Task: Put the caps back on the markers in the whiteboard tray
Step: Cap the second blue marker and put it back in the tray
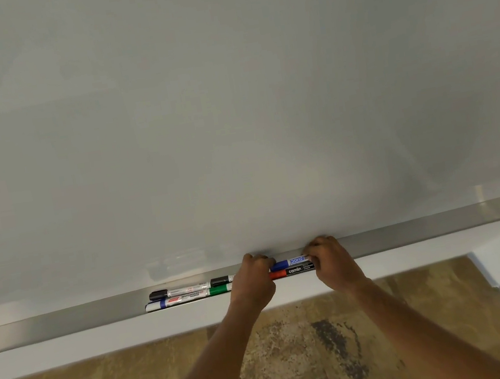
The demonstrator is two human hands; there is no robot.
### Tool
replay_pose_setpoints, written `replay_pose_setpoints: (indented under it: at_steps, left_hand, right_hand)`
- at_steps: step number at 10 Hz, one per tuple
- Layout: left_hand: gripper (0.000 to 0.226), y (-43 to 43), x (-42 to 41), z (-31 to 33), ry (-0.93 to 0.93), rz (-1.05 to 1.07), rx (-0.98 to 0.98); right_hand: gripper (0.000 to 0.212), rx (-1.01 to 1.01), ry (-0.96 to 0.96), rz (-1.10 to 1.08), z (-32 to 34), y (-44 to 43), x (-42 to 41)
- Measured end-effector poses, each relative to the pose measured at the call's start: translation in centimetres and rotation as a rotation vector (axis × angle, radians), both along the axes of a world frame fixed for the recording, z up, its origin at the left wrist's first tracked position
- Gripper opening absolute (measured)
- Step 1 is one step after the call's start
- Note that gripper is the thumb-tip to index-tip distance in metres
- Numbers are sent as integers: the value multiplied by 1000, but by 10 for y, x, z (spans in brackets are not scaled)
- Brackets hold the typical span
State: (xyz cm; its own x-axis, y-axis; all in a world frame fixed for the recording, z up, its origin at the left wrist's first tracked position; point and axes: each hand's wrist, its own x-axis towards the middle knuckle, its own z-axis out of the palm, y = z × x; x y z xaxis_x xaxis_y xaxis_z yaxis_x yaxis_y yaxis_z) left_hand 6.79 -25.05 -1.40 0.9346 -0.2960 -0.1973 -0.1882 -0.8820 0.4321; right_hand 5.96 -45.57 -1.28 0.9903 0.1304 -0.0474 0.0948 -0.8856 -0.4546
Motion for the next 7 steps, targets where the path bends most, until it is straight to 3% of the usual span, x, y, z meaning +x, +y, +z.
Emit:
replay_pose_setpoints:
  at_steps: [7]
  left_hand:
    - [50, 8, -6, 7, -37, 19, -25]
  right_hand:
    - [45, -151, -7, -3, -6, 3, -12]
